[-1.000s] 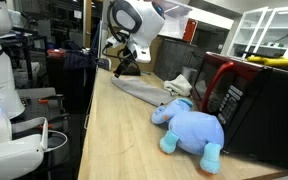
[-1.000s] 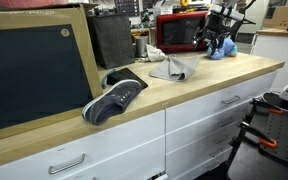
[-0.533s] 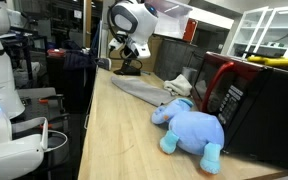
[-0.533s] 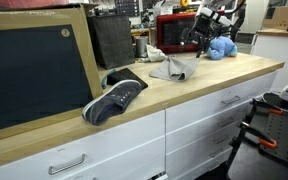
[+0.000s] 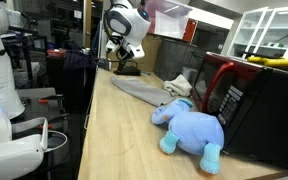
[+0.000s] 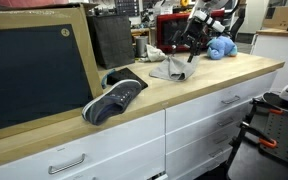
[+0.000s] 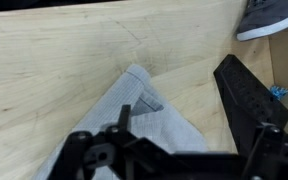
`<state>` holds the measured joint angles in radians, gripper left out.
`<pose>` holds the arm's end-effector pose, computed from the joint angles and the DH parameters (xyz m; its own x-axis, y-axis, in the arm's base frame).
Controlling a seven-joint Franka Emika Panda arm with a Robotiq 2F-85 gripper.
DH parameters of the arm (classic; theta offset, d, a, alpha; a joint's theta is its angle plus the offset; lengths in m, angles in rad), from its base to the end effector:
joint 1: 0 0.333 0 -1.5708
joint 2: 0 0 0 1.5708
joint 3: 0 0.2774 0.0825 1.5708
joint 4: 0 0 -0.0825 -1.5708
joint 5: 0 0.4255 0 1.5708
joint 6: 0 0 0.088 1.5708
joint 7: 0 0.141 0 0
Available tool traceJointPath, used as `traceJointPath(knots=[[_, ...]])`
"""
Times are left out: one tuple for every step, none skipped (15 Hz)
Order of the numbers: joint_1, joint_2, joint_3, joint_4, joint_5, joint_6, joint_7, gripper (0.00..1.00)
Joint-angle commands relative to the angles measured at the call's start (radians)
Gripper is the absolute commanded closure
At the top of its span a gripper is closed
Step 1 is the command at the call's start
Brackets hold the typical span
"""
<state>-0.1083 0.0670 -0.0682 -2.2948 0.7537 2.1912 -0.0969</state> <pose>0.5330 -0.0513 0.2178 0.8450 -0.4822 -0.2310 -0.5280 -0.6845 -0.5026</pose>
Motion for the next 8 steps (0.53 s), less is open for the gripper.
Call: traceJointPath(knots=[[0.029, -0.021, 0.021, -0.046, 0.052, 0.062, -0.033, 0.00], [0.035, -0.015, 0.025, -0.048, 0.058, 0.077, -0.037, 0.00], [0.041, -0.007, 0.031, -0.050, 0.070, 0.101, -0.049, 0.00], [0.045, -0.001, 0.036, -0.053, 0.079, 0.121, -0.060, 0.00], [0.049, 0.006, 0.041, -0.054, 0.094, 0.146, -0.085, 0.00], [0.052, 0.018, 0.045, -0.053, 0.111, 0.174, -0.110, 0.00], [0.053, 0.029, 0.047, -0.051, 0.122, 0.196, -0.130, 0.00], [0.053, 0.044, 0.049, -0.048, 0.134, 0.219, -0.151, 0.00]])
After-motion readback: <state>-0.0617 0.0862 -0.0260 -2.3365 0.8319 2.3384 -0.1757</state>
